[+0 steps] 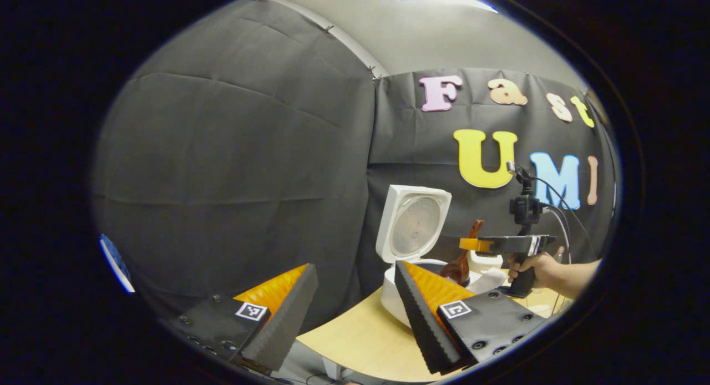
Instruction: Close the left gripper, press the button to open the rice cooker; take a wooden spoon from the chopstick holder with the right hand, scoop a spoonful of rice and pour it into the rice cooker, then put the wooden spoon back into the chopstick holder.
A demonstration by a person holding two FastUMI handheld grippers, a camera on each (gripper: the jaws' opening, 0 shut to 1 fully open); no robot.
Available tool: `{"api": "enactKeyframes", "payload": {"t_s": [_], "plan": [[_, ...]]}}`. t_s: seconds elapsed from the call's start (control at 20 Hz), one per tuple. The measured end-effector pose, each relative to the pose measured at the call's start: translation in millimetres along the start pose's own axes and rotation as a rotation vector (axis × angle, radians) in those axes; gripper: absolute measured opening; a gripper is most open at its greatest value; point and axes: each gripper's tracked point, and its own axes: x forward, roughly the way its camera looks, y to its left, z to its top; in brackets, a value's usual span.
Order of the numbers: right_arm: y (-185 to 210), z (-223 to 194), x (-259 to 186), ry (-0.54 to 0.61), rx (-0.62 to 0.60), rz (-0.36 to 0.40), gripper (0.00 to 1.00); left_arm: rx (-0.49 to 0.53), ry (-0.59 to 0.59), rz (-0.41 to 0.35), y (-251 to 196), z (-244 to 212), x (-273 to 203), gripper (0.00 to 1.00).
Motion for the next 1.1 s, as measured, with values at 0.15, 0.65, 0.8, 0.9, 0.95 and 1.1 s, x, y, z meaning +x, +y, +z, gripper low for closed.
{"api": "enactKeyframes", "payload": {"t_s": [0.15, 0.65, 0.8, 0.9, 0.95, 1.1], "plan": [[3, 9, 0, -0.03, -0.15, -0.024, 0.1, 0.0, -0.004, 0.012, 3, -1, 1, 0.95], [-3, 24, -11, -0.041, -0.021, -0.028, 0.1, -0.01, -0.021, -0.003, 2, 4, 0, 0.97], [-13, 36, -25, -0.046, 0.268, 0.0, 0.1, -0.009, -0.046, -0.002, 0, 14, 3, 0.99], [-24, 48, -41, -0.064, 0.403, -0.003, 0.1, -0.005, -0.056, 0.0, -2, 21, 6, 0.99], [-31, 52, -52, -0.074, 0.438, -0.012, 0.1, -0.003, -0.058, -0.004, -7, 23, 9, 0.97], [-54, 61, -84, -0.105, 0.469, -0.049, 0.1, 0.016, -0.074, -0.029, -24, 35, 14, 0.97]]}}
